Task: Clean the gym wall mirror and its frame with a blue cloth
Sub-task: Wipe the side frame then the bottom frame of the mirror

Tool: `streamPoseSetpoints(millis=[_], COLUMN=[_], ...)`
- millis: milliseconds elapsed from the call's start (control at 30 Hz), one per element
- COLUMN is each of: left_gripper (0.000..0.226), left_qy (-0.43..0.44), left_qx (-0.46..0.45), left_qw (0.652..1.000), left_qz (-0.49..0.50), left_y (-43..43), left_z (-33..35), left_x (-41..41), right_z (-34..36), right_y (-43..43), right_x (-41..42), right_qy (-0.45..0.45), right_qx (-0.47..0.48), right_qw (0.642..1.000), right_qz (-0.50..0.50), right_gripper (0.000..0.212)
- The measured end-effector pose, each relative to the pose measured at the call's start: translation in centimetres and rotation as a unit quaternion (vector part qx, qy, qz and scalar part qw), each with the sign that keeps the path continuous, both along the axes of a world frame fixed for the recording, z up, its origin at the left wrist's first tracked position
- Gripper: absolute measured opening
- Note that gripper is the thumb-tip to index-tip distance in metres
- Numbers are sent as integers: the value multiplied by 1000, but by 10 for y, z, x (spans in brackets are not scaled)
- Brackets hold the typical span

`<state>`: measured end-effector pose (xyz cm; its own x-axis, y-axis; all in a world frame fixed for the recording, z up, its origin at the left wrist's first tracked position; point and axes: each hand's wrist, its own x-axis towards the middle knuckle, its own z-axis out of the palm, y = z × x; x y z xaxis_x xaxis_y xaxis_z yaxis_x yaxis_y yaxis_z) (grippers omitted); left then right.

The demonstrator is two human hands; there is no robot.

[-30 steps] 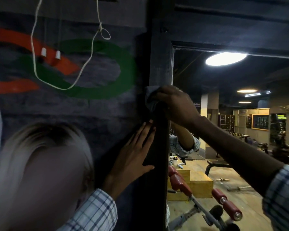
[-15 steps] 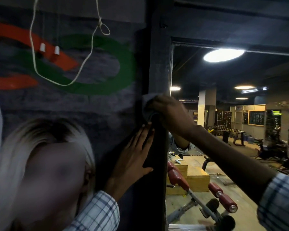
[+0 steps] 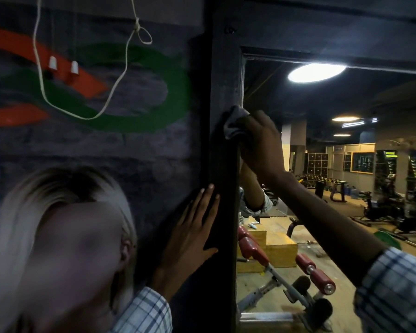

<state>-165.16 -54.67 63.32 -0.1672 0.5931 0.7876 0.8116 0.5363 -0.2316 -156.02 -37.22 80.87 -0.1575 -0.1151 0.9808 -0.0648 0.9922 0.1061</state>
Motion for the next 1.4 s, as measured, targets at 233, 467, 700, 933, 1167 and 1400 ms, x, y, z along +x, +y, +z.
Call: streamPoseSetpoints(millis=[233, 467, 700, 933, 1167, 1400], left_gripper=[138, 139, 139, 142, 138, 137], left_qy=[-8, -6, -21, -24, -16, 16], left_qx=[-4, -8, -25, -20, -3, -11], left_qw=[1000, 1000, 998, 997, 999, 999], left_qz=[7, 24, 49, 64, 42, 42], left_y=[1, -1, -4, -3, -5, -16], left_z=[-10, -23, -43, -55, -81, -121], left_x=[2, 5, 14, 19, 12, -3], right_z=[-10, -40, -53, -71, -89, -128], right_y=[5, -14, -16, -7, -8, -24], right_x=[8, 2, 5, 3, 11, 0], right_qy=[-138, -158, -133, -53, -96, -86], right_qx=[85, 109, 81, -26, 67, 91], right_qw=[986, 981, 987, 998, 993, 992], right_qz=[32, 31, 28, 33, 0, 14], right_gripper=[41, 39, 37, 34, 37, 35])
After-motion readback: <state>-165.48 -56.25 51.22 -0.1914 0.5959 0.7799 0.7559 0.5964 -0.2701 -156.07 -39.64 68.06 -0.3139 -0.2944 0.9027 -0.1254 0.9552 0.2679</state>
